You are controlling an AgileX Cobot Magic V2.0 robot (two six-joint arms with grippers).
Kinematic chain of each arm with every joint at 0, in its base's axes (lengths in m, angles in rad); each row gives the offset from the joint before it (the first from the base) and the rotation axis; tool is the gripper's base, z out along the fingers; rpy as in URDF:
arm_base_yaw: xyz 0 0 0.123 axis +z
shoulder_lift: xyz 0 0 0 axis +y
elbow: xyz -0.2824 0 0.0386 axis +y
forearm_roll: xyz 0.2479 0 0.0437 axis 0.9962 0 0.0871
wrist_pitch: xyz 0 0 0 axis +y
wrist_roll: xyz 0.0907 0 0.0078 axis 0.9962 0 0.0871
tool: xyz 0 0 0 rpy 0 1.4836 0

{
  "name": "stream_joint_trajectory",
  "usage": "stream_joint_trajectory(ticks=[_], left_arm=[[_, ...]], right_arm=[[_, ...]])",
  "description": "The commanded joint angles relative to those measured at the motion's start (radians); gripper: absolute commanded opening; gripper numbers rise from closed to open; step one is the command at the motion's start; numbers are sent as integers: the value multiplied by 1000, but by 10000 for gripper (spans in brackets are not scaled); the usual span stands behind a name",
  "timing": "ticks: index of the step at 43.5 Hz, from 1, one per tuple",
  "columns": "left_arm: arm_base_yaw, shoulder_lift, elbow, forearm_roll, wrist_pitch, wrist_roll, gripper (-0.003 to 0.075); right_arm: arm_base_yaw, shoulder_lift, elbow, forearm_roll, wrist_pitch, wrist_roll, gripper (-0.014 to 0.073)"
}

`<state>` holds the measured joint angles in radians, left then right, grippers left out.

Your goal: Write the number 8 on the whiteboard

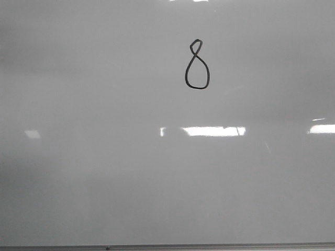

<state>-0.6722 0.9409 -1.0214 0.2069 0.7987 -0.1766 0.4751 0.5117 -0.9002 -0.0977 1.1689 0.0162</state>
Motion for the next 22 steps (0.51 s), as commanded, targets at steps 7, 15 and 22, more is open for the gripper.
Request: stream_joint_trajectory(ticks=[7,15,22], left_arm=[[229,-152,126,-250,-260,316,-20],[433,-365,369,-272,-458,315,-21],[585,-577,574,-272,-540,311,-21]], right_arm=[[-7,6,-22,-21,-56,-5,-108],[-7,6,-22,-21,-56,-5,-108],[-7,6,-22,-21,-56,-5,-108]])
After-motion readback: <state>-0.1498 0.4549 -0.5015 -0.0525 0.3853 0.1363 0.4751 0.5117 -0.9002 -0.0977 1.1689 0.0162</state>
